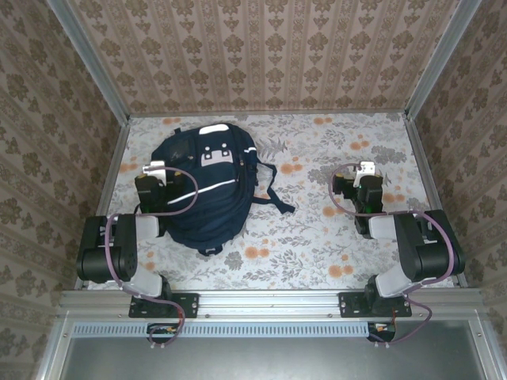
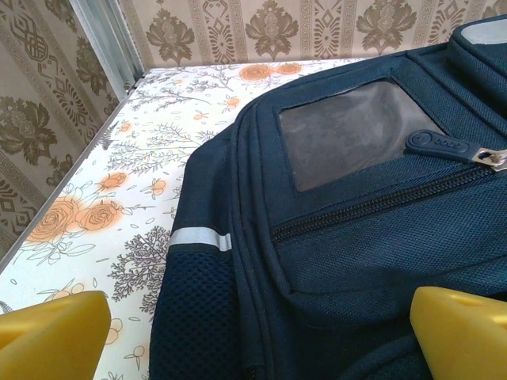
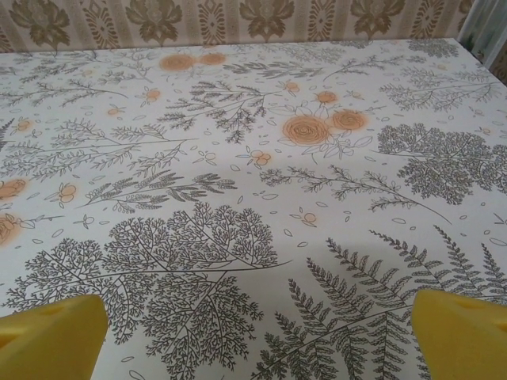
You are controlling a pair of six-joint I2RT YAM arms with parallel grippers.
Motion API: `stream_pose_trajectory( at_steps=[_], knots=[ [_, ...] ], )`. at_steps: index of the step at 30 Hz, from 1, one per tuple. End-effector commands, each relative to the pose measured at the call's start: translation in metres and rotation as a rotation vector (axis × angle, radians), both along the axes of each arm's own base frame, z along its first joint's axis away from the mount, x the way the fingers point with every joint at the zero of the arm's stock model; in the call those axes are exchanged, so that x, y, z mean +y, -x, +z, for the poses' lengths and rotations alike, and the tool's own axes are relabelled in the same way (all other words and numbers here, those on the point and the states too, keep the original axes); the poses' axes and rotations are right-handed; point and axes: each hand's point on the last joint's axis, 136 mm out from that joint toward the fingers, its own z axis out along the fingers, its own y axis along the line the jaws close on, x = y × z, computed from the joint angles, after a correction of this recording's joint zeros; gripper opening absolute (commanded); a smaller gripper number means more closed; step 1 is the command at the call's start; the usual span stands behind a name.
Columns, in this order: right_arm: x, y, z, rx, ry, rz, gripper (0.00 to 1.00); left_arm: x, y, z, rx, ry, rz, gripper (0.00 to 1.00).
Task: Pack the student bag
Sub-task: Reset both arms
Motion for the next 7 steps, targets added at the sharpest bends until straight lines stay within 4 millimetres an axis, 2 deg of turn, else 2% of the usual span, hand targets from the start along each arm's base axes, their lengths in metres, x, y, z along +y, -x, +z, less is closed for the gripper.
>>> stream_pose_trajectory(
  at_steps=[1,7],
  knots=[
    [0.0027,-0.0035,0.0069,-0.031,0.001,0.021,0.99,-0.0114,0.0042,-0.0121,0.032,-0.015,-0.055,1.00],
    [0.0027,-0.0036,0.0070,-0.032,0.000,0.022,0.99,-0.0113,0.0042,-0.0123,0.034,-0.013,-0.057,1.00]
  ],
)
